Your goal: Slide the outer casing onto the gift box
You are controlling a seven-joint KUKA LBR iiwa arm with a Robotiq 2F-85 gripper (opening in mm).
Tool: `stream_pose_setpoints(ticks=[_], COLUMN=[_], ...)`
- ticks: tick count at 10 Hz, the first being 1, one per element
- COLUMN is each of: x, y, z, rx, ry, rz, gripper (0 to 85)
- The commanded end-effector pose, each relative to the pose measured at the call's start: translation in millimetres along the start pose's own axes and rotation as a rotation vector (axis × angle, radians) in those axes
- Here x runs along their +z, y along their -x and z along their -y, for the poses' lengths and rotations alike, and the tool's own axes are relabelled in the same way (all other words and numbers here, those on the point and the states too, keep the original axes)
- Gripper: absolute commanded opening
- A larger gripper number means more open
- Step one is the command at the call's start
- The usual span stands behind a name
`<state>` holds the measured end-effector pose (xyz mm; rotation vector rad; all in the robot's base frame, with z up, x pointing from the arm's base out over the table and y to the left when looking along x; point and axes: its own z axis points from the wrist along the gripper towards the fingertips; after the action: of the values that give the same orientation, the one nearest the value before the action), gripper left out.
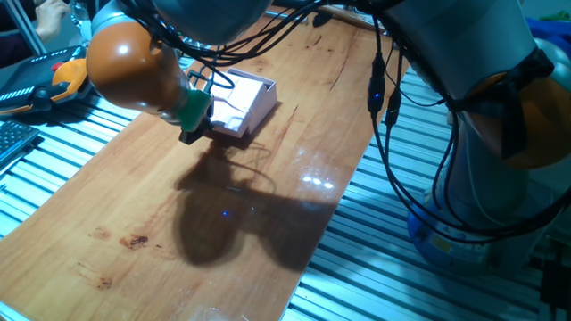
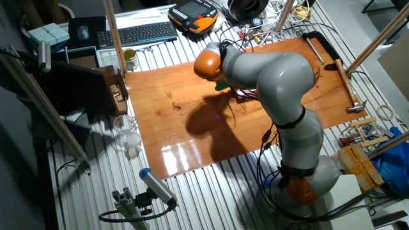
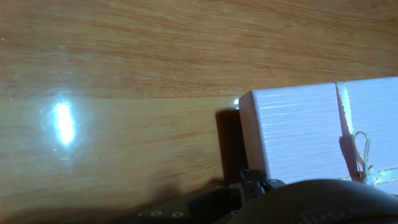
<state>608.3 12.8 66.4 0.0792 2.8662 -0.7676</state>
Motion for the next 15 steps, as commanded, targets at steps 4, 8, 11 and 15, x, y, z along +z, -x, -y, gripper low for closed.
stream_pose_setpoints(ticks=[4, 8, 11, 15], x=[-3.1, -1.3, 6.4, 9.2], y=[2.1, 2.4, 0.7, -1.4], z=[3.5, -5.0, -9.0, -7.6], rx=[-0.009, 0.001, 0.0, -0.013], ry=[-0.003, 0.002, 0.003, -0.009], rz=[-0.001, -0.011, -0.017, -0.015], gripper=[0.0, 0.0, 0.0, 0.0])
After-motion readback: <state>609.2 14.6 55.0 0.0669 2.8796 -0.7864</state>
